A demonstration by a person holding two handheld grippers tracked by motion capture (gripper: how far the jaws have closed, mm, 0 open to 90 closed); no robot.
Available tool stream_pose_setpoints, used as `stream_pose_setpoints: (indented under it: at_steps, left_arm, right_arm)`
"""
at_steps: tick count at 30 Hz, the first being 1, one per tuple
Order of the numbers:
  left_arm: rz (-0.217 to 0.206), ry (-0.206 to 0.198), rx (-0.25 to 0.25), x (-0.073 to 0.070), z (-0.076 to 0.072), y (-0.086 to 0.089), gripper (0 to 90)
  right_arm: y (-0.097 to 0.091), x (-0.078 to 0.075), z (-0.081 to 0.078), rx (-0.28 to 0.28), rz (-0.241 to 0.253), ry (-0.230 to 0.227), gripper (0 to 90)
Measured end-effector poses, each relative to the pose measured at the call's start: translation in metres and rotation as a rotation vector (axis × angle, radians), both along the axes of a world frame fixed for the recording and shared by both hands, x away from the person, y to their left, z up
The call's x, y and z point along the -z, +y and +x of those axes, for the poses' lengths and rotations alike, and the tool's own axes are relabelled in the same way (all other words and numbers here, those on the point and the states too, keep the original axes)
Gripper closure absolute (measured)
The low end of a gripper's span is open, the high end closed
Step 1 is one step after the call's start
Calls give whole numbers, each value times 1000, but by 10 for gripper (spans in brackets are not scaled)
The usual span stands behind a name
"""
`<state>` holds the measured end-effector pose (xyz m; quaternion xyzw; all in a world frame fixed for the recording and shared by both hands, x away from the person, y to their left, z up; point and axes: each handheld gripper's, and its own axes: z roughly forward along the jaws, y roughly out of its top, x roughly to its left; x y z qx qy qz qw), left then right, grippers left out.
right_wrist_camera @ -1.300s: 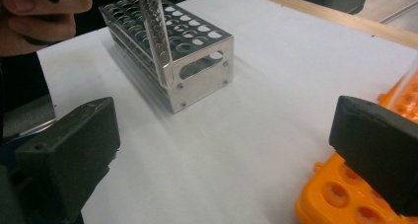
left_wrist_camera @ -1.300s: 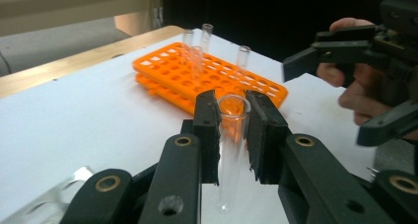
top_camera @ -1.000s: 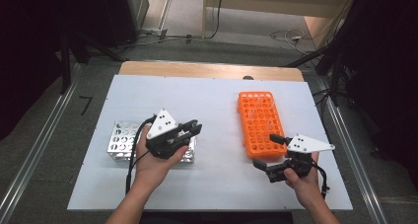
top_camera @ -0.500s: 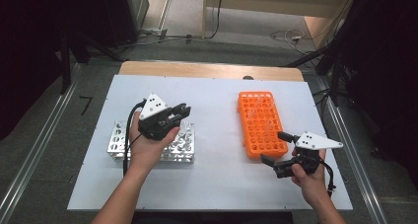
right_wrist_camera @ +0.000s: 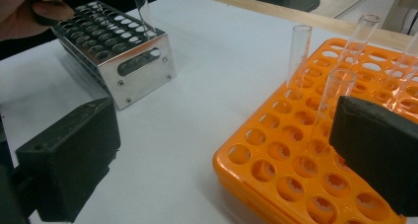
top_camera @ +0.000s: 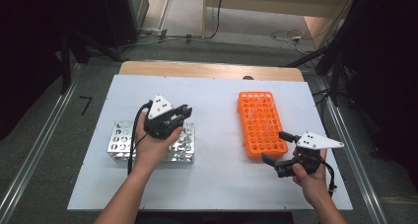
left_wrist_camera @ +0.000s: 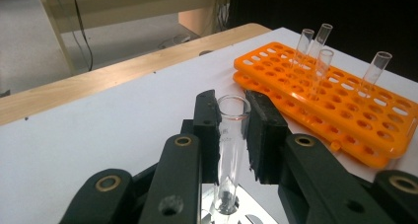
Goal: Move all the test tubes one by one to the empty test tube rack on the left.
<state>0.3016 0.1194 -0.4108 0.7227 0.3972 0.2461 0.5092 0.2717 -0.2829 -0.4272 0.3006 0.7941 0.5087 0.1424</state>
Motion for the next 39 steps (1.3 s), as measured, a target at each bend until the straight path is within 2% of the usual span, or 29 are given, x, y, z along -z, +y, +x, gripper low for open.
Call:
stream_pose_setpoints:
  at_steps: [7, 16, 23, 29, 35, 38, 39]
  left_arm:
    - [23, 30, 1, 12, 1, -4, 763]
    - [61, 48, 2, 19, 2, -8, 762]
    - [72, 105, 14, 24, 5, -9, 760]
    - [88, 135, 21, 27, 6, -8, 757]
    - [67, 153, 23, 26, 7, -6, 735]
    - [48, 157, 23, 25, 6, -4, 692]
    - [42, 150, 21, 24, 5, -4, 645]
  right_arm:
    - [-1, 0, 0, 5, -2, -2, 0]
    - [-3, 1, 2, 12, -4, -4, 0]
    - [-6, 3, 4, 24, 4, 6, 0]
    - [-10, 5, 7, 39, 5, 11, 0]
    - [-11, 8, 14, 56, 3, 29, 0]
    - [-11, 11, 19, 66, 2, 40, 4]
    - [-12, 13, 22, 68, 10, 51, 21]
